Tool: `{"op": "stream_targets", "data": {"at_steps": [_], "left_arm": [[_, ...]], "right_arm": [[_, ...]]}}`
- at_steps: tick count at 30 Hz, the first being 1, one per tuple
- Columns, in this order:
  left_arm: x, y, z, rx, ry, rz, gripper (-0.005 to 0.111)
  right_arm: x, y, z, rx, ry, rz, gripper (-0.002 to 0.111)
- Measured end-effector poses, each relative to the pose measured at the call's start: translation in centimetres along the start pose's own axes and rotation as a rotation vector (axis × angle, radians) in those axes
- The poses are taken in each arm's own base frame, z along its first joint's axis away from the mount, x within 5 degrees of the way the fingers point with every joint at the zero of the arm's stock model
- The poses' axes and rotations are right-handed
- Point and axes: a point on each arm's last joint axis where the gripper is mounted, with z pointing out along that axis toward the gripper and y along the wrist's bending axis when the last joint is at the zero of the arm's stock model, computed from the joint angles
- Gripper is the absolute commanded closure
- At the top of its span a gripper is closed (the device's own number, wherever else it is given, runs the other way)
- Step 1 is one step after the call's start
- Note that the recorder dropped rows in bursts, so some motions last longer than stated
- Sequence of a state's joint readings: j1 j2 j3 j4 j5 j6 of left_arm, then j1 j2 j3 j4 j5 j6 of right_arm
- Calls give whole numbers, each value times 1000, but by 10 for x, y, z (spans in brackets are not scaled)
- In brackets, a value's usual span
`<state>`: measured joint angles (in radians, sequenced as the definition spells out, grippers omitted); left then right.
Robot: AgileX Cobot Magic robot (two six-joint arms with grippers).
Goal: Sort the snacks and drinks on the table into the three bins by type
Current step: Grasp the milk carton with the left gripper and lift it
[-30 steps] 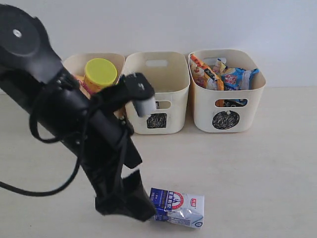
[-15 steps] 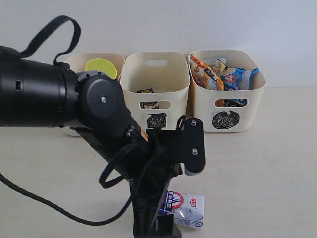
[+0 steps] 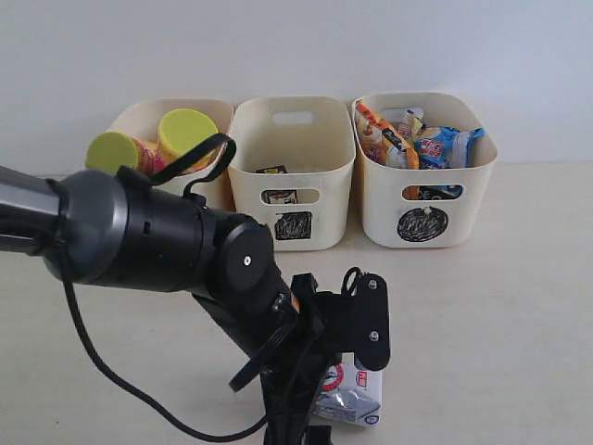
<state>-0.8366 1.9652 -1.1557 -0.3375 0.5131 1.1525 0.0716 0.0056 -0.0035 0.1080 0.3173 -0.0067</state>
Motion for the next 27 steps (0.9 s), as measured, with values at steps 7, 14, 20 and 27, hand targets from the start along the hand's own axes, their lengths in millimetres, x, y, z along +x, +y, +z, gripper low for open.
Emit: {"op": "stream_targets", "data": {"at_steps": [7, 14, 20, 27], "left_arm": [[0, 4, 5, -39, -10, -28, 102], [-19, 9, -60, -160, -127, -6, 102], [-43, 37, -130, -489, -396, -168, 102], [-36, 86, -166, -705, -670, -543, 102]], "right_arm": [[0, 0, 0, 0, 0, 0, 108], [0, 0, 0, 0, 0, 0, 108], [0, 0, 0, 0, -2, 0, 108], [0, 0, 0, 0, -2, 0, 108]]}}
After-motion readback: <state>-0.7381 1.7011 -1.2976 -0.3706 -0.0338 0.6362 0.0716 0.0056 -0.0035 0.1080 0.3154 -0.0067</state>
